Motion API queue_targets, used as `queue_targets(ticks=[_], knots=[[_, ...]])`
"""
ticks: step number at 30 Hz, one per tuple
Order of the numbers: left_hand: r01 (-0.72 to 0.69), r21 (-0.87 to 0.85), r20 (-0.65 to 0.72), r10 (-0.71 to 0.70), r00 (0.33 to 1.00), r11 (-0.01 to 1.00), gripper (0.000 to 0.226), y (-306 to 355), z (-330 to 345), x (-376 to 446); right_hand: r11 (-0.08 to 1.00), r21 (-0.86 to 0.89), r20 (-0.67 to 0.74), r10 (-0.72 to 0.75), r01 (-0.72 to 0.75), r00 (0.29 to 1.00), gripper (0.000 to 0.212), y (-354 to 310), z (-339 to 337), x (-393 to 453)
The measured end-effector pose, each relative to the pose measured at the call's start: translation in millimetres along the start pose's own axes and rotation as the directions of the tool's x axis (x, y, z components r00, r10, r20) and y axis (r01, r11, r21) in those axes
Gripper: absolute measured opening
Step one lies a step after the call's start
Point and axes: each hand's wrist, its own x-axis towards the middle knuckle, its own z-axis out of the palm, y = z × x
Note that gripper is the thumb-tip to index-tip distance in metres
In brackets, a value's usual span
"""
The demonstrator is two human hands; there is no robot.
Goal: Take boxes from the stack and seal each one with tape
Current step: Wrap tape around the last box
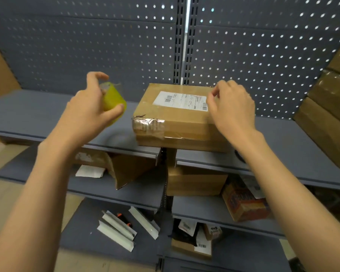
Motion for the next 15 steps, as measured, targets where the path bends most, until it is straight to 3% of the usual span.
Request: queue_targets(ticks=[4, 8, 15], knots=[[0.011, 0.145, 0.019, -0.014, 1.000, 0.989, 0.060, -39, 2, 16, 0.997, 0.051, 0.017, -0.064, 0.063, 0.998, 0.027, -37, 12, 7], [-0.068, 0.245, 0.140, 0.034, 0.990, 0.967, 0.056, -74, 18, 28, 0.996, 0.047, 0.034, -0.071, 0.070, 0.997, 0.027, -69, 28, 12], [-0.230, 0.287, 0.301, 0.140, 0.943, 0.930, 0.048, -122, 50, 45, 0.997, 0.072, 0.032, 0.034, -0.036, 0.999, 0.026, -101, 45, 10]])
